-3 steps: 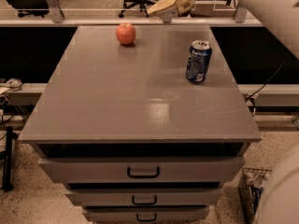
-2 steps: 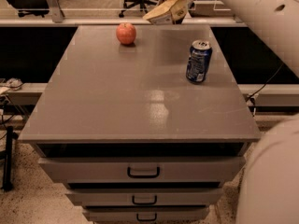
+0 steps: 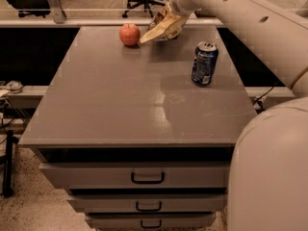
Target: Move brown chip bag near apple
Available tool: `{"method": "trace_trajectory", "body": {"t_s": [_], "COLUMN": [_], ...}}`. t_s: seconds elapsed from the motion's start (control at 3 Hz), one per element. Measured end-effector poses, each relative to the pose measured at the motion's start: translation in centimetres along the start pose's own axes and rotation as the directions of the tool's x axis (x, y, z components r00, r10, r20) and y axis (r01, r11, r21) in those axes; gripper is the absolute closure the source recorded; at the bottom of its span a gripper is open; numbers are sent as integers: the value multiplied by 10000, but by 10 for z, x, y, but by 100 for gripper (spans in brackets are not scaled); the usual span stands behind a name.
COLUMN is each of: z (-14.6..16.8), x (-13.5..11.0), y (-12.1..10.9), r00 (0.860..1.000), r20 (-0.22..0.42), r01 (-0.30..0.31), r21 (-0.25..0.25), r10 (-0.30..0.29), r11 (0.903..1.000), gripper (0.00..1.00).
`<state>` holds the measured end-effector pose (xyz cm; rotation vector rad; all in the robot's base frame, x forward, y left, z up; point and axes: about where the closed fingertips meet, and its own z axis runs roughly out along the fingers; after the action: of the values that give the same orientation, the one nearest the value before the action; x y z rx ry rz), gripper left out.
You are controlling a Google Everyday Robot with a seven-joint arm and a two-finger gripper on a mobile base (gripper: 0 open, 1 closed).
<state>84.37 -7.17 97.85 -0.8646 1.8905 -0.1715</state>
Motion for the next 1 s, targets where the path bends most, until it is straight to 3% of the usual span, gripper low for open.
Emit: {"method": "trace_trajectory", "body": {"t_s": [0.33, 1.0], "z": [10, 10], "x": [6, 11], "y": [16, 55], "r00": [9999, 9988], "r20": [4, 156], "r01": [-117, -441], "r21": [-342, -987], "r10": [118, 458], "r11": [9993, 9941], "gripper": [100, 57]}}
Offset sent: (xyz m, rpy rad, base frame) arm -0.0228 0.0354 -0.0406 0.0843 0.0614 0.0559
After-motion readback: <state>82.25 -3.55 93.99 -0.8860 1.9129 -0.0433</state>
